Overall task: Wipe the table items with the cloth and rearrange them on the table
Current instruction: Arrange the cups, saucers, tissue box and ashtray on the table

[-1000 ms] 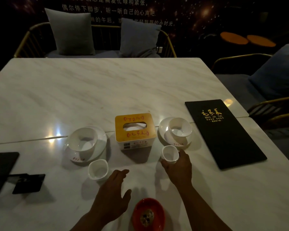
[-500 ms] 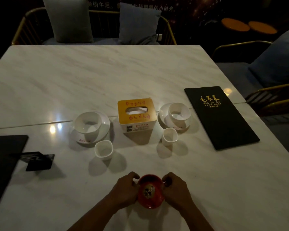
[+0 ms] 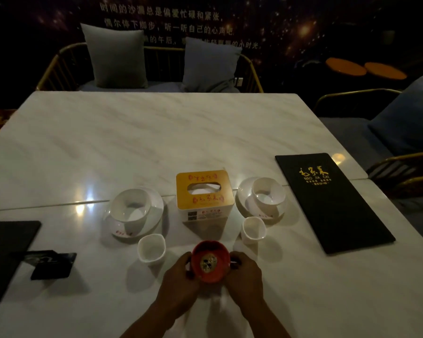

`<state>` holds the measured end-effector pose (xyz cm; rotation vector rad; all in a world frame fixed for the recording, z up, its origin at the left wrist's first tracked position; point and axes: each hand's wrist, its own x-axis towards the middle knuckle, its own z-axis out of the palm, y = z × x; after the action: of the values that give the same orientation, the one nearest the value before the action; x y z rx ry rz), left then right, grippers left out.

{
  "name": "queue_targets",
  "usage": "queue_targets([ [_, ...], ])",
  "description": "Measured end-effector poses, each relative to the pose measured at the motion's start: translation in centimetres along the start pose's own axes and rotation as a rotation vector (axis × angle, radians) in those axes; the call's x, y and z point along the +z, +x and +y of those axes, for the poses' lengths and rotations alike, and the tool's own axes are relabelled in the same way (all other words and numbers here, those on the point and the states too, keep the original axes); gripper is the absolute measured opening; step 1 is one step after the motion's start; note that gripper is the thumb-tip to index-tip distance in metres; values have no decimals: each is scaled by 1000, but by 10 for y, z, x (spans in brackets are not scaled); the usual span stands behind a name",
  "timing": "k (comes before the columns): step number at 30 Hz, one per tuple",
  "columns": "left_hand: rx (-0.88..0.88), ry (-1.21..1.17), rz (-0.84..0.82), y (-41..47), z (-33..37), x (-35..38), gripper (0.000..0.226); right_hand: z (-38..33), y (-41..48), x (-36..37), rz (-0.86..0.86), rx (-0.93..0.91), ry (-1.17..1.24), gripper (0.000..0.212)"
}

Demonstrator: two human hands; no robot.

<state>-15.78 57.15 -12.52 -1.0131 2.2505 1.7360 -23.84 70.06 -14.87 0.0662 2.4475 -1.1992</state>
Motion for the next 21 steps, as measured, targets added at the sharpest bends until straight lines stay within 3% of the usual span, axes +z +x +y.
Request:
queue_targets([
  [7,-8,-38,-118,16,21,-2,72,-9,21,2,-3,-34,50,25],
  [10,-1,-33,-126,18,21,-2,68,-8,21,-1,-1,-62,52,32],
  [17,19,-33,-135,17,18,-1,74,-1,17,1,24,-30,50,29],
  [21,38,-24,-177,13,19,-5,65,-6,13,-1,29,-46,58,32],
])
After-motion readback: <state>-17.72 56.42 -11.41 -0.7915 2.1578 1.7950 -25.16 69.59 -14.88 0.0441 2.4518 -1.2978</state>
